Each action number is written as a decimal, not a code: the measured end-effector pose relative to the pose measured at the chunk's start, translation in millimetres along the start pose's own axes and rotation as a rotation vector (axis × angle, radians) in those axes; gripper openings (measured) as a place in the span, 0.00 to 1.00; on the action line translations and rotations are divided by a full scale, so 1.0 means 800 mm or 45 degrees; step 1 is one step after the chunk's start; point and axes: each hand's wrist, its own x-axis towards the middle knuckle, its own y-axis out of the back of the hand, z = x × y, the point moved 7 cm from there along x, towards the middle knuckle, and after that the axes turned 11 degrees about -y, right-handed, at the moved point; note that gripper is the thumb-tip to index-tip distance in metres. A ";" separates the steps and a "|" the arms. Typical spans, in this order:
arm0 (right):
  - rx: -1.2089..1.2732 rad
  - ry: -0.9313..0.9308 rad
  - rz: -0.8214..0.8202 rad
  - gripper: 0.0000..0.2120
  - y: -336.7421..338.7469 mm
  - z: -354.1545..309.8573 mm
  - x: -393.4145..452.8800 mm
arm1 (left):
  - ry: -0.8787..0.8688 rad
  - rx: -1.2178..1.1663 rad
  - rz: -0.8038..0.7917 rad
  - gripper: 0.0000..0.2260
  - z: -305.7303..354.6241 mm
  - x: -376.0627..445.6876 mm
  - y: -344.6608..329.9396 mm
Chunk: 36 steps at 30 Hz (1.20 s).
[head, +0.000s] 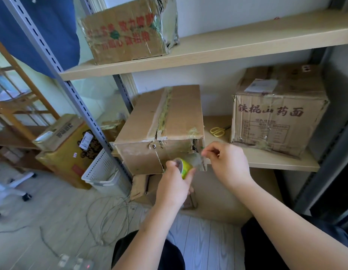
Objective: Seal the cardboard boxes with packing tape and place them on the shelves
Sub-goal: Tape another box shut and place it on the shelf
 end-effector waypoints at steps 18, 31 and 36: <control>0.739 -0.520 0.033 0.06 -0.015 0.075 0.061 | -0.345 1.297 0.030 0.21 0.034 0.043 0.033; 0.901 -0.546 -0.025 0.07 -0.046 0.091 0.094 | -0.331 1.280 -0.070 0.15 0.024 0.050 0.035; 0.996 -0.497 -0.060 0.07 -0.066 0.078 0.106 | -0.297 1.340 -0.024 0.17 0.025 0.048 0.031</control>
